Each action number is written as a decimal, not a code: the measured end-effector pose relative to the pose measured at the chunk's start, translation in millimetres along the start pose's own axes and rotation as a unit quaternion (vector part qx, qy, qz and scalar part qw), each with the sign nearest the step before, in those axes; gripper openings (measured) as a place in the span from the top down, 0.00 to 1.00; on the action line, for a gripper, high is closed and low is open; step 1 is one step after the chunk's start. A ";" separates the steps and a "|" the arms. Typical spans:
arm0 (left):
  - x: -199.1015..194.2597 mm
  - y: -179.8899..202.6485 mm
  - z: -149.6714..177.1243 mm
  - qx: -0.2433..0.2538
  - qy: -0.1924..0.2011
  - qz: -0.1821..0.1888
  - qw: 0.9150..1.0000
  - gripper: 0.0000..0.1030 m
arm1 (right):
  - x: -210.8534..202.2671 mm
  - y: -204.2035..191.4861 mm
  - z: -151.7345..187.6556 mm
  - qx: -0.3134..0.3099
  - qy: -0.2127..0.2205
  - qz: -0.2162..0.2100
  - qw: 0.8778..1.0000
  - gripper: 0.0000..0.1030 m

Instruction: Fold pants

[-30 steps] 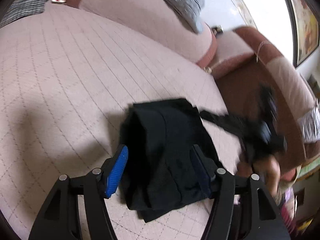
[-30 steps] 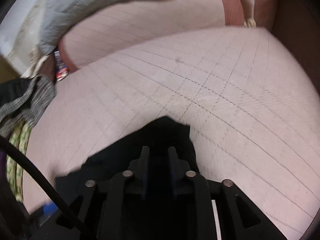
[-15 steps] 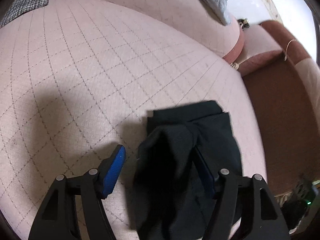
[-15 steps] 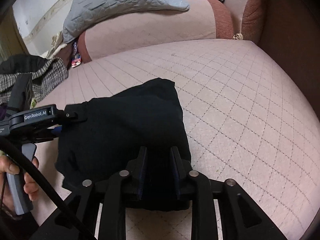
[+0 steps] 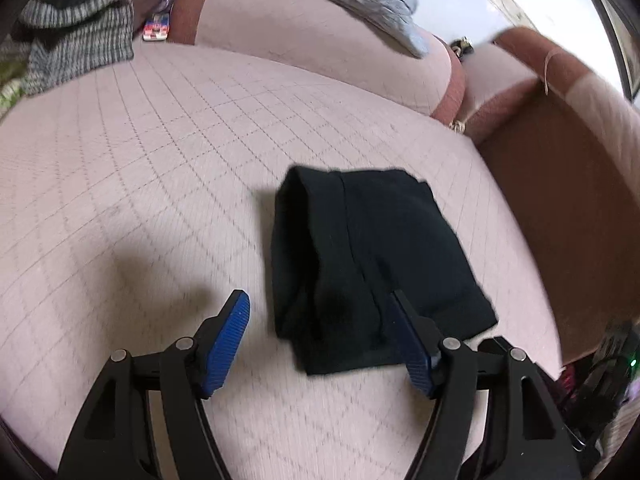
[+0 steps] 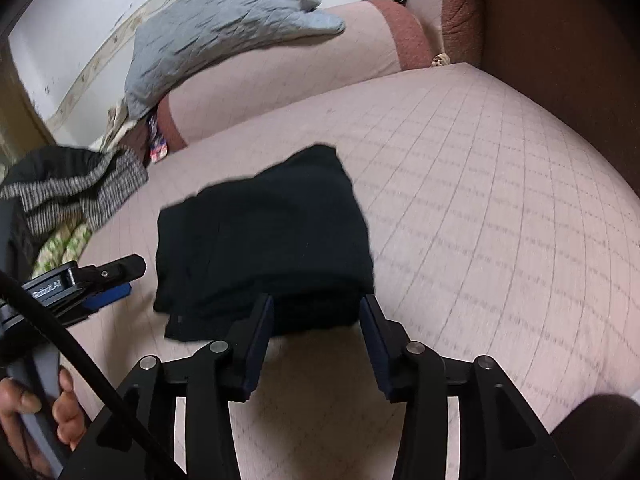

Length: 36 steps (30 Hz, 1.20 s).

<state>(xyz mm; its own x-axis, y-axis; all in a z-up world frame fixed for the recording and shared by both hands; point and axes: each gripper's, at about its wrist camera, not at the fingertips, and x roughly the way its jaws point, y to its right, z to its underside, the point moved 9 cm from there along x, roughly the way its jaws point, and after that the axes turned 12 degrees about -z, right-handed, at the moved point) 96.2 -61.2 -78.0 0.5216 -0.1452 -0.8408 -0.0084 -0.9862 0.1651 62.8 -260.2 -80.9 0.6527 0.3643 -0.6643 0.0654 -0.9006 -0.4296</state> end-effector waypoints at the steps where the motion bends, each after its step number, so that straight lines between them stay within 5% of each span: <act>1: -5.5 3.5 7.0 0.015 0.009 -0.016 1.000 0.32 | 1.8 -1.5 5.5 -0.002 -0.005 0.000 1.000 0.54; 5: -22.0 14.4 24.0 0.064 0.043 -0.067 0.995 0.28 | 1.5 -4.1 19.1 -0.003 -0.013 0.001 1.000 0.54; 15: -52.5 30.6 31.3 0.105 0.083 -0.092 0.987 0.25 | -9.7 -2.0 26.1 -0.007 -0.005 0.003 1.000 0.52; 36: -22.1 31.0 39.4 0.102 0.028 -0.077 0.991 0.25 | -17.5 4.7 13.5 -0.008 0.019 0.005 1.000 0.49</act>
<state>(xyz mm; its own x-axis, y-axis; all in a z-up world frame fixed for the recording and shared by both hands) 50.8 -91.7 -74.7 0.5773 0.0077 -0.8165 -0.0943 -0.9926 -0.0761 41.5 -267.7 -79.5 0.6811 0.3462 -0.6452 0.0705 -0.9081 -0.4128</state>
